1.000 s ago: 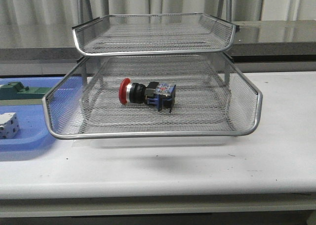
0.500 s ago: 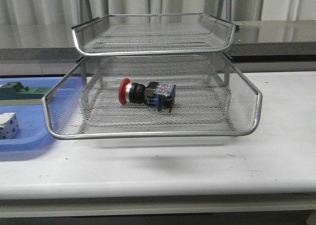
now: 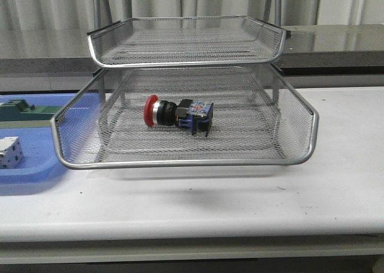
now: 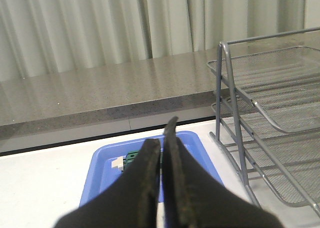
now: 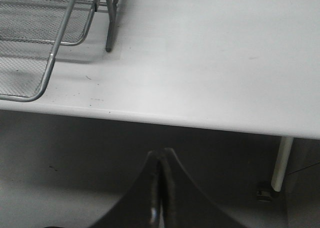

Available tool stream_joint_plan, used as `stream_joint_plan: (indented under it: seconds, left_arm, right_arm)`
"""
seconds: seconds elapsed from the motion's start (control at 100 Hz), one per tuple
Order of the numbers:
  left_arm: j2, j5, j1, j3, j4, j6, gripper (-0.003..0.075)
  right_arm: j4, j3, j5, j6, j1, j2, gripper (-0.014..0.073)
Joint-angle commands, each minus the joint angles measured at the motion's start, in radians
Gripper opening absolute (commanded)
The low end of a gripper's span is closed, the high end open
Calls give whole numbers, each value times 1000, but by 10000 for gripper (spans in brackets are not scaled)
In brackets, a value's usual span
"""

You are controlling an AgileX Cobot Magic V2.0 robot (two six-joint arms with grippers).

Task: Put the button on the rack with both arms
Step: 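Withdraw the left gripper up and away from the tray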

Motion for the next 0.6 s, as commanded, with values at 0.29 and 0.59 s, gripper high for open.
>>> stream_joint_plan:
  seconds: [0.29, 0.59]
  left_arm:
    - [9, -82, 1, -29, -18, -10, -20]
    - [9, -82, 1, -29, -18, -10, -20]
  right_arm:
    - [-9, -33, -52, 0, 0, 4, -68]
    - [50, -33, -99, 0, 0, 16, -68]
